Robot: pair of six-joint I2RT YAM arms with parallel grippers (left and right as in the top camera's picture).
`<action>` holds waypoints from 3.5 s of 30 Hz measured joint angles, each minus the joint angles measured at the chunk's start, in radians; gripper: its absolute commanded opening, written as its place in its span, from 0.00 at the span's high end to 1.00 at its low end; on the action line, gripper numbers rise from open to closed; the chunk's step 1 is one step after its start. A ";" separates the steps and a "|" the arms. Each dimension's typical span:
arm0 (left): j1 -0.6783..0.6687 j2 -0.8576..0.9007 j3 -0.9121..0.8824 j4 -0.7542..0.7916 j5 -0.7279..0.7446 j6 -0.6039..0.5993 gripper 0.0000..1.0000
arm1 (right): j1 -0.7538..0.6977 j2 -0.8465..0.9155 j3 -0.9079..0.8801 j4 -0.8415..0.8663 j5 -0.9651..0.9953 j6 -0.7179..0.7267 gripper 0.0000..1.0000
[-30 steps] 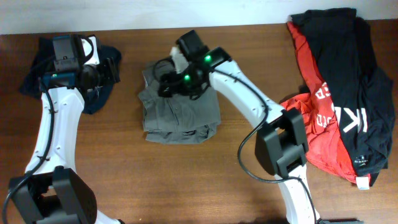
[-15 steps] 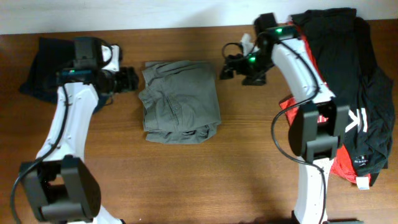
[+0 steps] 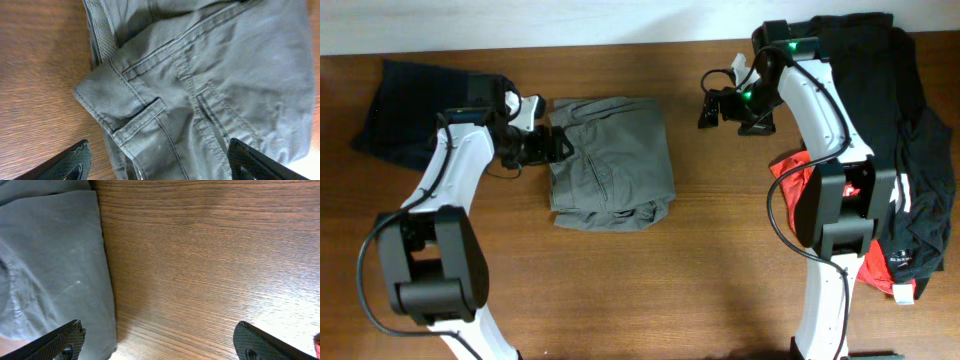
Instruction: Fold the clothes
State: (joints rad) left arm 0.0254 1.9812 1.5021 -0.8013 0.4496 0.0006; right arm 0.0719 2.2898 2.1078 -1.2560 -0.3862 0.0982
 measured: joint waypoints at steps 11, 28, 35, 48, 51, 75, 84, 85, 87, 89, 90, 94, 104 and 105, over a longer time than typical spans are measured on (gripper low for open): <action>0.000 0.119 0.000 -0.029 0.026 0.003 0.03 | 0.002 0.000 0.000 0.005 0.031 -0.002 0.01; -0.121 0.225 0.044 0.182 0.180 -0.054 0.60 | 0.002 0.000 0.000 0.011 0.032 -0.001 0.01; -0.185 0.263 0.044 0.212 0.182 -0.076 0.99 | 0.002 0.000 0.000 0.011 0.046 -0.002 0.01; -0.085 0.298 0.076 0.300 0.364 -0.205 0.99 | 0.002 0.000 0.000 0.004 0.050 -0.002 0.01; -0.045 0.300 0.134 0.305 0.417 -0.250 0.99 | 0.002 0.000 0.000 0.003 0.049 -0.002 0.01; -0.002 0.301 0.539 0.215 0.299 -0.465 0.99 | 0.002 0.000 0.000 0.003 0.068 -0.002 0.01; -0.002 0.301 0.540 -0.092 0.111 -0.316 0.99 | 0.002 0.000 0.000 0.002 0.072 -0.002 0.01; -0.003 0.301 0.540 -0.114 0.085 -0.293 0.99 | 0.002 0.000 0.000 0.002 0.072 -0.002 0.01; -0.002 0.301 0.540 -0.147 0.041 -0.246 0.99 | 0.002 0.000 0.000 0.002 0.072 -0.002 0.01; -0.002 0.301 0.540 -0.176 0.005 -0.178 0.98 | 0.002 0.000 0.000 0.002 0.072 -0.002 0.01; -0.002 0.301 0.540 -0.187 -0.006 -0.150 0.96 | 0.002 0.000 0.000 0.002 0.072 -0.002 0.01; -0.003 0.301 0.540 -0.225 -0.042 -0.031 0.93 | 0.002 0.000 0.000 0.002 0.072 -0.002 0.01; -0.007 0.301 0.493 -0.239 -0.239 0.083 0.56 | 0.002 0.000 0.000 -0.001 0.072 -0.002 0.01; -0.006 0.301 0.480 -0.237 -0.261 0.096 0.46 | 0.002 0.000 0.000 -0.001 0.072 -0.003 0.01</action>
State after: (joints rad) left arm 0.0189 2.2818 1.9816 -1.0386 0.1883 0.0967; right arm 0.0738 2.2898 2.1078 -1.2568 -0.3138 0.0952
